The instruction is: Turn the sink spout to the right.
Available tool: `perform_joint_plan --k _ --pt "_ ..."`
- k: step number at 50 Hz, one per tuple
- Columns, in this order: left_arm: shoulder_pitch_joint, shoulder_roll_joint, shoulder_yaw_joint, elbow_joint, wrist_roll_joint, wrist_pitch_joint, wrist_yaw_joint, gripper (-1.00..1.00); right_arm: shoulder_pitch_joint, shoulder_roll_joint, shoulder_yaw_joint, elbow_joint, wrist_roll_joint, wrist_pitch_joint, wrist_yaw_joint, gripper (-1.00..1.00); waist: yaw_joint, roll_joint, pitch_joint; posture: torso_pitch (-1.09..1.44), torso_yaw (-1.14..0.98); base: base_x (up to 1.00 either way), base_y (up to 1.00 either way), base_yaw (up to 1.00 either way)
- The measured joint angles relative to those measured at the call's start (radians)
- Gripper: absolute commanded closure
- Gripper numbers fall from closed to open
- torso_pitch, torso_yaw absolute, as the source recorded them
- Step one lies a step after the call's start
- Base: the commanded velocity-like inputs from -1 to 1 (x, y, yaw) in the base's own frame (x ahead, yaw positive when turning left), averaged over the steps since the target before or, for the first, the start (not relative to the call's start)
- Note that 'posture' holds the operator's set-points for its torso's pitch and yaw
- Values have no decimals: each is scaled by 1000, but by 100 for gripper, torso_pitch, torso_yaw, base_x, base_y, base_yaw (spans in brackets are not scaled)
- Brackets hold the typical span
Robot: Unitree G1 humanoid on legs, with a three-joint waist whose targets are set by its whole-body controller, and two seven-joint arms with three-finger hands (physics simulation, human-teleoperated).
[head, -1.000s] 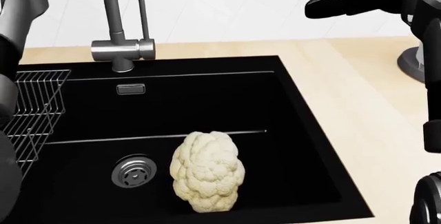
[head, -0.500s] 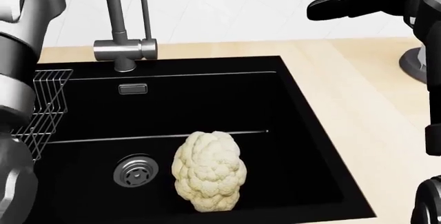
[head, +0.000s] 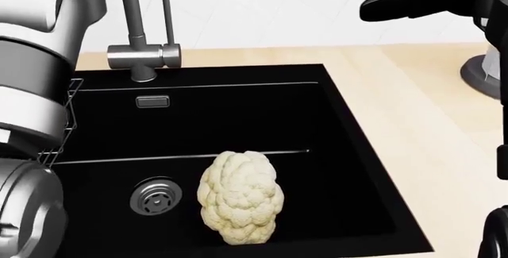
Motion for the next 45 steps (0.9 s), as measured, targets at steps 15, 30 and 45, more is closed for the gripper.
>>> perform_joint_plan --k 15,30,45 --pt "20 -49 -15 -113 -17 78 13 -100 19 -2 -5 -34 6 17 -1 -100 -1 -1 1 -33 0 0 0 0" --pt "28 -71 -24 -167 -23 116 22 -100 31 -7 -8 -43 12 21 -1 -100 -1 -2 1 -33 0 0 0 0" --pt "34 -92 -33 -209 -18 147 25 -100 44 -10 -11 -56 17 19 0 -100 2 -6 2 -33 0 0 0 0"
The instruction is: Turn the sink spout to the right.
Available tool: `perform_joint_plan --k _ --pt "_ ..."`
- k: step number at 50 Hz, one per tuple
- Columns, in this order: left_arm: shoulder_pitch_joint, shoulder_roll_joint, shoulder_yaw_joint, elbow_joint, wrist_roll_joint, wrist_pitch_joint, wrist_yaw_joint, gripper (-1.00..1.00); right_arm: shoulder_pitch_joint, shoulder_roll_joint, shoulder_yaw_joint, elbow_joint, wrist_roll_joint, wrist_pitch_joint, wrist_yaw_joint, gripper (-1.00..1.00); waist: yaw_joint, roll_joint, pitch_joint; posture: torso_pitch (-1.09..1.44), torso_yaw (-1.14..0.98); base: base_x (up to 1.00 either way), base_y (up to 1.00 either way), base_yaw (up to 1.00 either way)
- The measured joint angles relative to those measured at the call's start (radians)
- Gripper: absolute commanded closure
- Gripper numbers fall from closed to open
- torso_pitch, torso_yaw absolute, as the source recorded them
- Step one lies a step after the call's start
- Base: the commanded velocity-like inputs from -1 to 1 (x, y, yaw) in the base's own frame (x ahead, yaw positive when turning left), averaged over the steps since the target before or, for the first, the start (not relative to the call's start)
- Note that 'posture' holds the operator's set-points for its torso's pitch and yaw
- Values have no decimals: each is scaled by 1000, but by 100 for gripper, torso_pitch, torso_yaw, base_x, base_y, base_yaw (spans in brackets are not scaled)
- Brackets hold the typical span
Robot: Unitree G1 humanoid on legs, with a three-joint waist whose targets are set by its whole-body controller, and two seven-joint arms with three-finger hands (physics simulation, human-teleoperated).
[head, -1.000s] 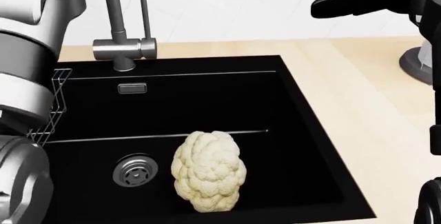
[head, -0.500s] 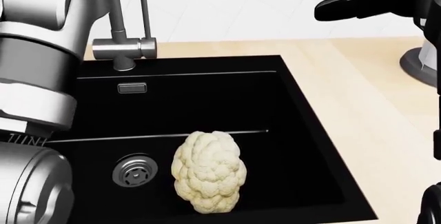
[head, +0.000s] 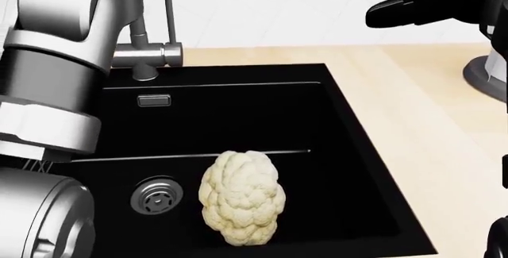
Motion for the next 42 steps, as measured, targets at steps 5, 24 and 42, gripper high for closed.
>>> perform_joint_plan --k 5,24,42 --pt "-1 -10 -4 -52 -2 41 6 -100 11 -5 -7 -19 5 8 -2 -100 -1 -1 1 -33 0 0 0 0" --pt "38 -76 -28 -198 -15 135 34 -100 29 -5 -7 -40 14 16 -4 -100 -1 -2 0 -33 0 0 0 0" --pt "49 -98 -36 -210 -6 141 41 -100 17 -10 -5 -24 12 12 -1 -100 -1 -3 -1 -33 0 0 0 0"
